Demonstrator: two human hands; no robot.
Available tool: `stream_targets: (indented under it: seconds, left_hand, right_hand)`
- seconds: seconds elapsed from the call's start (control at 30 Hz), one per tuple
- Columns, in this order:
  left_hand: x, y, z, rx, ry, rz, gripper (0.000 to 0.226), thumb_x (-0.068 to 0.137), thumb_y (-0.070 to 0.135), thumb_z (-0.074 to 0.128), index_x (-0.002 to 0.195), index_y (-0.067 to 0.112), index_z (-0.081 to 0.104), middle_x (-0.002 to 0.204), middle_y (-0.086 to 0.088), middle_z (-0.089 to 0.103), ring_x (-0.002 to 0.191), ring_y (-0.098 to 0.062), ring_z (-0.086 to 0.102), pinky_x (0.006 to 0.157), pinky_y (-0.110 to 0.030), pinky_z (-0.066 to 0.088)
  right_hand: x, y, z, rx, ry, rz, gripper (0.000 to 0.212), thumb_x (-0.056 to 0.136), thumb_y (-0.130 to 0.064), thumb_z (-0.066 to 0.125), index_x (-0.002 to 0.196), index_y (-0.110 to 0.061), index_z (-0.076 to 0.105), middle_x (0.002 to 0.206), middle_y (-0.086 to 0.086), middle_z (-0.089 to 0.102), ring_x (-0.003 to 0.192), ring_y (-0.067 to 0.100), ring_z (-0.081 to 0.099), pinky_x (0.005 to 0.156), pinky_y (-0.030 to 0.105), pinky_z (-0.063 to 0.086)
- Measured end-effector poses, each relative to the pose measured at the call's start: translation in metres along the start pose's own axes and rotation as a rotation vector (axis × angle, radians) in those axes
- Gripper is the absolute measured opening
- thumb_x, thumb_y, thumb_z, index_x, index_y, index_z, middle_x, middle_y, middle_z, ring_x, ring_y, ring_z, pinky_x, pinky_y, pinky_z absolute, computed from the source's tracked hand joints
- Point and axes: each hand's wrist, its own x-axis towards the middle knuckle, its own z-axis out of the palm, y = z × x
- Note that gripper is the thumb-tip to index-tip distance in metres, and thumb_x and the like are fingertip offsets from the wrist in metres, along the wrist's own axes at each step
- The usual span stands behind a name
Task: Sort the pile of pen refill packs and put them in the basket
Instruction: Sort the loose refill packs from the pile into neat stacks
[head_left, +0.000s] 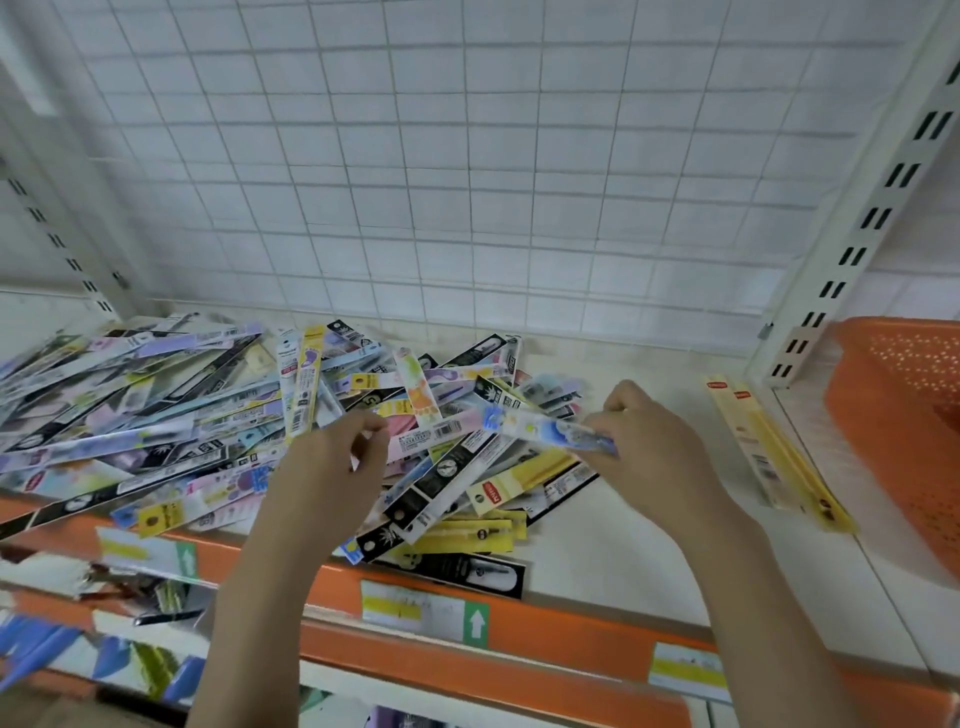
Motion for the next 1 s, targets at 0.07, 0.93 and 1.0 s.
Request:
stream_targets:
  seconds: [0.07, 0.93, 1.0]
  left_hand:
    - [0.001, -0.004, -0.003, 0.02, -0.002, -0.015, 0.022, 0.095, 0.022, 0.048, 0.11, 0.016, 0.063, 0.071, 0.012, 0.056, 0.05, -0.017, 0.052, 0.046, -0.025, 0.037]
    - [0.024, 0.049, 0.042, 0.414, -0.283, 0.106, 0.014, 0.089, 0.022, 0.049, 0.092, 0.009, 0.053, 0.1, -0.01, 0.062, 0.089, -0.027, 0.059, 0.07, -0.035, 0.047]
    - [0.026, 0.049, 0.037, 0.426, -0.293, 0.125, 0.017, 0.091, 0.02, 0.045, 0.096, 0.007, 0.053, 0.101, -0.012, 0.061, 0.087, -0.028, 0.059, 0.064, -0.033, 0.044]
  right_hand:
    - [0.003, 0.004, -0.004, 0.118, 0.066, -0.006, 0.018, 0.092, -0.027, 0.054, 0.09, -0.012, 0.064, 0.091, -0.003, 0.04, 0.074, 0.015, 0.043, 0.055, 0.025, 0.025]
    - [-0.017, 0.015, 0.005, 0.151, 0.213, 0.292, 0.028, 0.096, -0.038, 0.043, 0.077, -0.019, 0.035, 0.054, -0.006, 0.036, 0.048, 0.013, 0.037, 0.043, 0.027, 0.021]
    - [-0.016, 0.014, 0.003, 0.169, 0.199, 0.276, 0.027, 0.096, -0.034, 0.044, 0.077, -0.019, 0.035, 0.055, -0.007, 0.035, 0.049, 0.011, 0.035, 0.044, 0.026, 0.02]
